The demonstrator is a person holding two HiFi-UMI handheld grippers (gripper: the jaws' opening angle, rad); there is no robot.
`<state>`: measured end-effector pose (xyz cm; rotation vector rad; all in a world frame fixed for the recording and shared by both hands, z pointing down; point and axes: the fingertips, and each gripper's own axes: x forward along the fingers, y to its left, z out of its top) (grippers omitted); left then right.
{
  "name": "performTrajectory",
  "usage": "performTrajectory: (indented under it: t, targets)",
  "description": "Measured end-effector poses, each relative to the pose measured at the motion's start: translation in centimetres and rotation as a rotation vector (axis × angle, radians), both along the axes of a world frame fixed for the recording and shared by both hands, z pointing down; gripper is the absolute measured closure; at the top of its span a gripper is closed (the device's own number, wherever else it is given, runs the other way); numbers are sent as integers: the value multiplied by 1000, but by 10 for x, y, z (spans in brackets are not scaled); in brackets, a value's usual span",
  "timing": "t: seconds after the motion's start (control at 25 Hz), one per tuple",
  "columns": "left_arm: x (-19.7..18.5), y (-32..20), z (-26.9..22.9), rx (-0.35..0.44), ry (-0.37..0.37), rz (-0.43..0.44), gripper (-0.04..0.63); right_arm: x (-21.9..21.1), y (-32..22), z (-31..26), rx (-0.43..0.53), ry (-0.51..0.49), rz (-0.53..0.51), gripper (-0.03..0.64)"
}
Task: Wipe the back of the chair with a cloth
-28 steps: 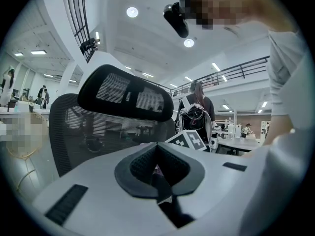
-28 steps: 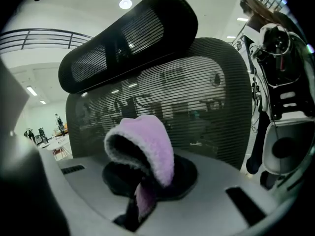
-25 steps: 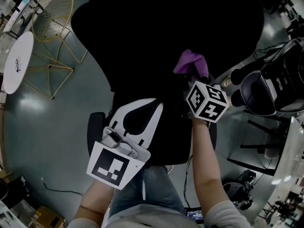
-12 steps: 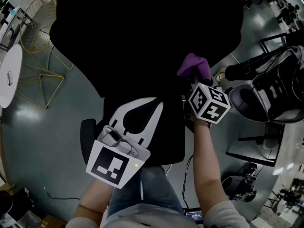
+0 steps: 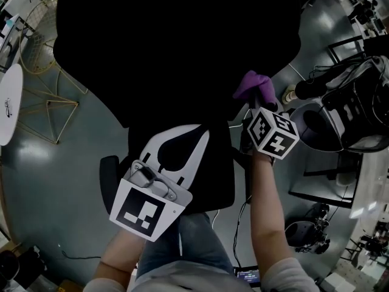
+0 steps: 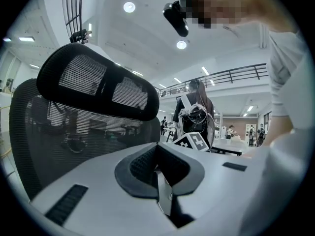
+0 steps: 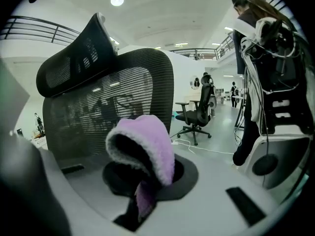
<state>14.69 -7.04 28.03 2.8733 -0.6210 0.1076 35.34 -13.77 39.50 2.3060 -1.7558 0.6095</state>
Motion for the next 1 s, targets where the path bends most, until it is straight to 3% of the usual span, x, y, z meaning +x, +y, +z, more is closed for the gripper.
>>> performTrajectory:
  t: [0.64, 1.0]
  targets:
    - [-5, 2, 30, -10, -26, -13, 583, -4, 0, 0, 63, 5, -10, 571]
    - [-12, 3, 42, 3, -26, -48, 583, -9, 11, 35, 3, 26, -42, 572]
